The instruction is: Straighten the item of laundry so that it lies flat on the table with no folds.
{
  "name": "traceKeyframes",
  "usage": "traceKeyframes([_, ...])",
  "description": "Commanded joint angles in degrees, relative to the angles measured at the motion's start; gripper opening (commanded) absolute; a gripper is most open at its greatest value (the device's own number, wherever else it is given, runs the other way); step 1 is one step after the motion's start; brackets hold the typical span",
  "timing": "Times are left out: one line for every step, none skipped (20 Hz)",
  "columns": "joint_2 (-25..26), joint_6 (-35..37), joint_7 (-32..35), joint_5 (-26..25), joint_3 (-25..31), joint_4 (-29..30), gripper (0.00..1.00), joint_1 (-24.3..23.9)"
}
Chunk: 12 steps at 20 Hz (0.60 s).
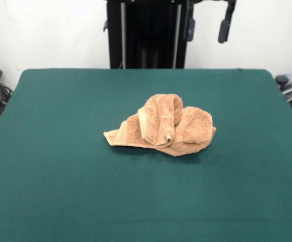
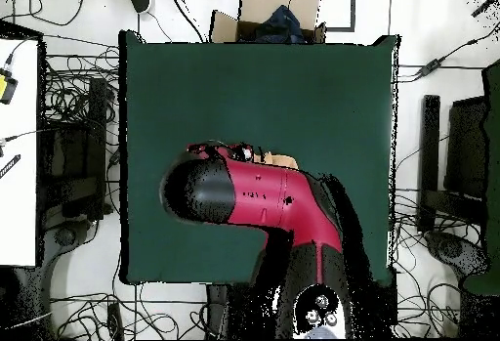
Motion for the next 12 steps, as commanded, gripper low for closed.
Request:
traceKeyframes([3.3,-3.53,6.49,-3.82,0.07,4.45,1.0,-0.64])
traceKeyframes([3.52,-4.01,6.5,-4.0,0.14,4.54,1.0,-0.73])
traceKeyframes([3.85,-4.57,6.77,-4.28,-0.01,4.75,1.0,-0.55])
traceKeyframes([4.08,-4.82,6.84,-4.38,-0.05,4.77,1.0,-0.54])
traceKeyframes([4.32,-5.11,6.76,-4.66,-0.09,4.84,1.0,-0.4])
traceKeyframes([4.56,-5.29,6.7,-4.75,-0.13,4.85,1.0,-0.4])
traceKeyframes([5.07,-6.17,6.84,-5.02,-0.25,5.03,1.0,-0.3])
traceKeyframes([5.47,-6.52,6.83,-5.33,-0.47,4.91,1.0,-0.18])
traceKeyframes([6.12,-6.6,6.79,-5.92,-1.01,4.47,1.0,0.15])
traceKeyframes([6.44,-7.06,6.73,-5.92,-1.06,4.49,1.0,0.09])
traceKeyframes([6.86,-7.61,6.66,-5.91,-0.94,4.4,1.0,-0.01])
traceKeyframes([7.09,-7.98,6.7,-5.91,-0.94,4.44,1.0,-0.08])
